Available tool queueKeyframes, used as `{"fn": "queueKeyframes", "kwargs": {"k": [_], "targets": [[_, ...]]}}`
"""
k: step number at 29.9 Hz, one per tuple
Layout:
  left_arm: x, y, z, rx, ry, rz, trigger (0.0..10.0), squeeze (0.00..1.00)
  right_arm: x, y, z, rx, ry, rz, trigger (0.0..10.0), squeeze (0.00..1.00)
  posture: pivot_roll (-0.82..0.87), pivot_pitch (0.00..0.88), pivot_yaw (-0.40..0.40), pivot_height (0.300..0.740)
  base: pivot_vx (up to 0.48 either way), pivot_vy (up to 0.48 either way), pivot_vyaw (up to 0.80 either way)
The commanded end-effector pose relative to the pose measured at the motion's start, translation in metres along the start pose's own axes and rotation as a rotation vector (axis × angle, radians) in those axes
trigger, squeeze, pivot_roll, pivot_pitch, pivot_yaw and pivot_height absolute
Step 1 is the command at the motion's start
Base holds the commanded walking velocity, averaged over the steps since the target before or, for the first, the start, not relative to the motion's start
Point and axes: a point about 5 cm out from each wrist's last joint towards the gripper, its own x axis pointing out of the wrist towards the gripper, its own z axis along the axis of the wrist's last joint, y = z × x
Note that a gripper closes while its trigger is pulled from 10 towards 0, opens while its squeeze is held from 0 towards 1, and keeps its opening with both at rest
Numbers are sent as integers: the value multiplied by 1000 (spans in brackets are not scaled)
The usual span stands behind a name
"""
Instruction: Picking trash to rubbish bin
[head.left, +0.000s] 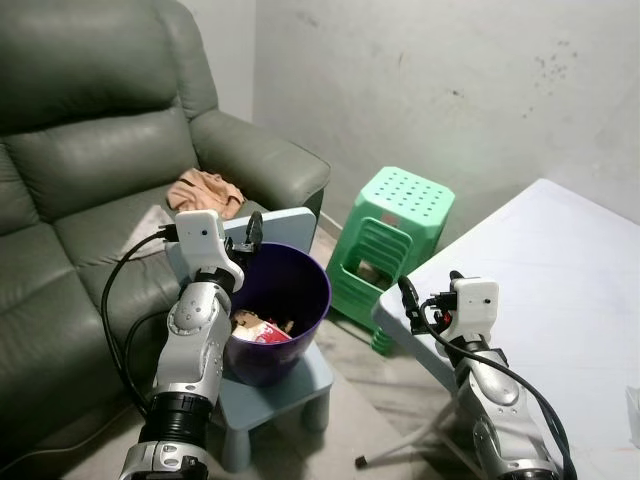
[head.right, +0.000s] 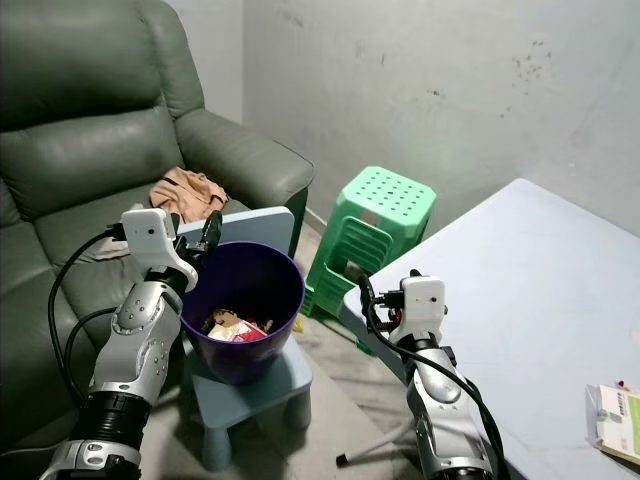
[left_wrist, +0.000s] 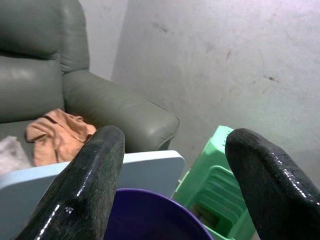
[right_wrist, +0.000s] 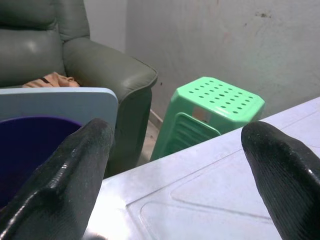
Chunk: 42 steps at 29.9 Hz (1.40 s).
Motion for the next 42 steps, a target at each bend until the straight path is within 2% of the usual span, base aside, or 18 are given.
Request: {"fn": "queueKeyframes", "kwargs": {"k": [1, 8, 14, 17, 22, 42], "targets": [[2, -7, 2, 4, -7, -35, 10000, 0, 0, -6, 2, -10, 0, -18, 10000, 0, 28, 0, -134, 740, 0, 0, -781], [1, -8, 1, -2, -4, -54, 10000, 0, 0, -4, 2, -6, -2, -25, 10000, 0, 25, 0, -130, 740, 0, 0, -781], [2, -9, 3, 0, -20, -61, 10000, 0, 0, -4, 2, -4, -2, -25, 10000, 0, 24, 0, -127, 740, 0, -446, -781], [2, -8, 5, -44, -31, -38, 10000, 0, -1, -4, 1, -4, -1, -28, 10000, 0, 25, 0, -127, 740, 0, 0, -781], [2, -8, 5, 0, -21, -32, 10000, 0, -2, -5, 2, -6, -8, -28, 10000, 0, 21, 0, -127, 740, 0, 0, -767], [1, -9, 3, -9, -15, -28, 10000, 0, -5, -6, 1, -8, -1, -32, 10000, 0, 15, 0, -131, 740, 0, 0, -762]]}}
